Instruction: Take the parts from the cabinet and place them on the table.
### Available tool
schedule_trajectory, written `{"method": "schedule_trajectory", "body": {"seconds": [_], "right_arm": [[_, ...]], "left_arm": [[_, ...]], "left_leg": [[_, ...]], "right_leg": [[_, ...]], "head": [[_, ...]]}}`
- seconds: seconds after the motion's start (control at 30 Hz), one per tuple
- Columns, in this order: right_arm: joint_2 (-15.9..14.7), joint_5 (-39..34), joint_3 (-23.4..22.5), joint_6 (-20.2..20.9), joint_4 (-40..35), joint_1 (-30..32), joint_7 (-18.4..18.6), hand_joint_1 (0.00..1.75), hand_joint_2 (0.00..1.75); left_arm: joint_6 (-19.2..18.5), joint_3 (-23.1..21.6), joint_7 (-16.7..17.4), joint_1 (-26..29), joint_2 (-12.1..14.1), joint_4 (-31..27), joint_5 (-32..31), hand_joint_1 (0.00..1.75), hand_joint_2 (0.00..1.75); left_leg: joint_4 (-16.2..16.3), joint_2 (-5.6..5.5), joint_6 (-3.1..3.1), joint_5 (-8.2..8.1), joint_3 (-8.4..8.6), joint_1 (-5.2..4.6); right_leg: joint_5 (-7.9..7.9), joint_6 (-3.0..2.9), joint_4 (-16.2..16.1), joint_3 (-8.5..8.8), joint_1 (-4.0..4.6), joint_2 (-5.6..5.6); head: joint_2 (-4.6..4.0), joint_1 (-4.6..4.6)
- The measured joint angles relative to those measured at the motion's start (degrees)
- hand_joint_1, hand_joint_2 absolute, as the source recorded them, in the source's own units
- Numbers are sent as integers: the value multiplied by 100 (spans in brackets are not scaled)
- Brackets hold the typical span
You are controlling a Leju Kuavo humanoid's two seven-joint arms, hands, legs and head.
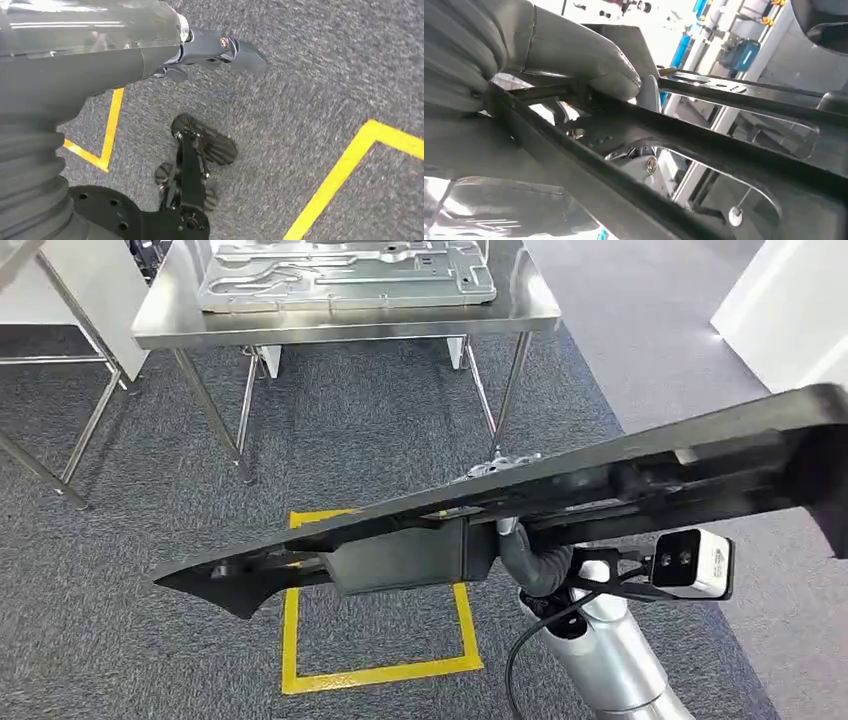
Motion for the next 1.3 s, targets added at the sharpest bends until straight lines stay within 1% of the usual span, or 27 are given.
{"method": "schedule_trajectory", "body": {"seconds": [0.03,0.07,0.17,0.2,0.23,0.27,0.3,0.37,0.4,0.43,0.47,0.53,0.57,0.6,0.7,0.77,0.87,0.9,0.93,0.97,1.03,1.07,1.1,1.17,1.23,1.27,1.3], "right_arm": [[0,0,0,0,0,-9,-4,175,175],[2,0,-2,0,0,-23,-15,175,175],[2,15,-4,0,0,-28,-37,175,175],[2,22,-4,-2,-4,-30,-44,175,175],[9,26,-4,-4,-9,-28,-52,175,175],[11,35,-4,-7,-9,-44,-72,175,175],[13,46,-4,-13,-9,-48,-85,175,175],[11,68,-4,-15,-4,-30,-90,175,175],[11,79,-4,-13,4,-14,-94,175,175],[11,83,-4,-11,4,9,-105,175,175],[11,87,-4,-11,4,19,-127,175,175],[13,107,-4,-11,4,18,-140,175,175],[11,118,-6,-11,6,22,-148,175,175],[13,125,-4,-13,4,18,-157,175,175],[13,177,-4,-54,-4,26,-177,175,175],[13,247,-4,-144,-22,25,-201,175,175],[11,402,-4,-249,-33,47,-214,175,175],[9,426,-4,-260,-33,60,-214,175,175],[9,433,-4,-271,-31,72,-214,175,175],[9,448,-4,-304,-31,72,-214,175,175],[4,505,-6,-354,-33,60,-197,175,175],[-7,527,-7,-383,-42,51,-192,175,175],[-20,533,-7,-404,-46,51,-192,175,175],[-39,535,-20,-417,-61,50,-188,175,175],[-48,533,-22,-409,-63,48,-199,175,175],[-52,531,-22,-402,-63,43,-203,175,175],[-55,516,-28,-391,-63,42,-229,175,175]], "left_arm": [[-9,0,0,-5,0,0,-4,0,175],[-15,0,-4,-8,0,0,-9,0,175],[-22,2,-42,-11,0,0,-54,0,175],[-22,2,-46,-28,7,-2,-68,0,175],[-22,4,-48,-27,9,-2,-83,0,175],[-22,4,-50,-25,7,0,-90,0,175],[-33,2,-50,-27,7,-2,-105,0,175],[-31,11,-52,-23,9,0,-101,0,175],[-31,15,-52,-7,11,-2,-101,0,175],[-33,18,-52,9,9,0,-101,0,175],[-39,20,-52,18,11,-2,-101,0,175],[-42,31,-52,15,13,-2,-107,0,175],[-42,37,-55,23,19,0,-113,0,175],[-46,39,-61,7,20,0,-120,0,175],[-48,42,-65,7,22,0,-171,0,175],[-48,50,-81,9,22,0,-210,0,175],[-52,87,-94,-5,22,-2,-240,0,175],[-55,96,-96,5,24,0,-245,0,175],[-55,107,-96,6,26,0,-245,0,175],[-59,120,-96,9,24,0,-254,0,175],[-76,136,-101,7,24,0,-286,0,175],[-83,138,-107,8,24,0,-291,0,175],[-96,142,-114,-11,20,0,-304,0,175],[-105,146,-114,-20,20,0,-308,0,175],[-111,153,-122,-5,33,-2,-326,0,175],[-111,155,-122,-7,28,0,-326,0,175],[-113,157,-122,-17,24,0,-326,0,175]], "left_leg": [[-2,5,-24,-27,36,-2],[14,15,-62,-57,30,-41],[-35,45,-148,-86,61,-16],[-56,58,-193,-109,111,-45],[-7,61,-202,-152,131,-14],[226,46,-219,-262,34,-25],[632,43,-227,-448,-185,-21],[1578,42,-260,-776,-749,-21],[1841,43,-270,-779,-955,-21],[1782,43,-272,-603,-996,-20],[1470,43,-265,-327,-905,-19],[495,38,-230,292,-534,-17],[217,25,-183,347,-413,-23],[59,16,-138,241,-341,-49],[72,11,-40,207,-320,-38],[35,15,15,182,-240,-19],[36,19,67,116,-203,-21],[37,-19,61,91,-179,-22],[37,-48,49,60,-138,-21],[37,-77,39,23,-77,-21],[33,-161,6,-60,62,-21],[15,-193,-14,-93,50,-10],[32,-240,-38,-101,86,-19],[43,-309,-130,-92,114,1],[63,-300,-188,-134,118,-12],[200,-193,-187,-202,96,-10],[492,-130,-204,-345,-59,-14]], "right_leg": [[222,-57,-573,295,19,-40],[97,-100,-753,389,76,-79],[69,-178,-747,371,102,-36],[80,-226,-808,419,64,-22],[92,-253,-868,507,30,-25],[71,-295,-901,564,30,-23],[57,-316,-905,589,36,-23],[6,-350,-901,623,55,-16],[-22,-348,-892,643,61,2],[-55,-340,-886,681,61,26],[-99,-327,-876,731,60,44],[-201,-292,-850,849,60,59],[-250,-264,-845,869,62,60],[-287,-218,-810,861,101,84],[-291,-136,-801,881,103,79],[-393,-52,-553,792,70,45],[-952,17,746,-8,43,32],[-1011,19,1033,-230,37,27],[-917,11,1048,-322,29,20],[-661,5,786,-261,20,20],[86,-42,-257,131,14,69],[251,-85,-637,247,16,201],[-49,-119,-665,249,29,248],[102,-198,-738,280,67,226],[91,-264,-808,431,23,146],[68,-302,-826,494,26,100],[39,-342,-830,521,36,77]], "head": [[0,0],[0,0],[0,0],[0,0],[0,0],[0,0],[0,0],[0,0],[0,-2],[0,0],[0,-2],[0,0],[0,2],[0,0],[0,0],[0,0],[0,0],[0,0],[0,0],[0,0],[0,0],[0,0],[0,0],[0,5],[0,2],[0,4],[0,2]]}}
